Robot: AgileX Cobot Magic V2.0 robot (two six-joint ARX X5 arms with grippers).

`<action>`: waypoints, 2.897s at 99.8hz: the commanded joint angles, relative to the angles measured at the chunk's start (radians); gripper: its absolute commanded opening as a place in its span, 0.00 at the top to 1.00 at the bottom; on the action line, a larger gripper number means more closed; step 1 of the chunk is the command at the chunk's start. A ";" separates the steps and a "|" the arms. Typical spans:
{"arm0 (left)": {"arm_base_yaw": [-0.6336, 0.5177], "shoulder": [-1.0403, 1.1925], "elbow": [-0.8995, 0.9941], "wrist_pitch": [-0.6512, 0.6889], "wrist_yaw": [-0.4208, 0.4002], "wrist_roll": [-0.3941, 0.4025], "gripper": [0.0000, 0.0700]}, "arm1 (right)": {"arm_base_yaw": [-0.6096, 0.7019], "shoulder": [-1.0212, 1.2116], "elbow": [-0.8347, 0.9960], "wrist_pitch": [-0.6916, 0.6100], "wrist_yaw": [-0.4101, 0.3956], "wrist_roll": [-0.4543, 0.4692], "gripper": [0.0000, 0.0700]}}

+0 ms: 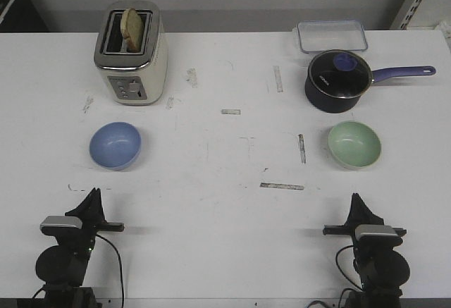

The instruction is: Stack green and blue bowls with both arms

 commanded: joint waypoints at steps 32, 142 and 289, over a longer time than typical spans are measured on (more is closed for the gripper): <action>0.000 -0.001 -0.020 0.011 -0.003 -0.001 1.00 | -0.003 0.000 -0.002 0.010 0.002 0.010 1.00; 0.000 -0.001 -0.020 0.012 -0.003 0.001 1.00 | -0.051 0.985 1.081 -0.352 0.032 -0.126 0.38; 0.000 -0.001 -0.020 0.012 -0.003 -0.002 1.00 | -0.290 1.567 1.124 -0.378 -0.244 -0.226 1.00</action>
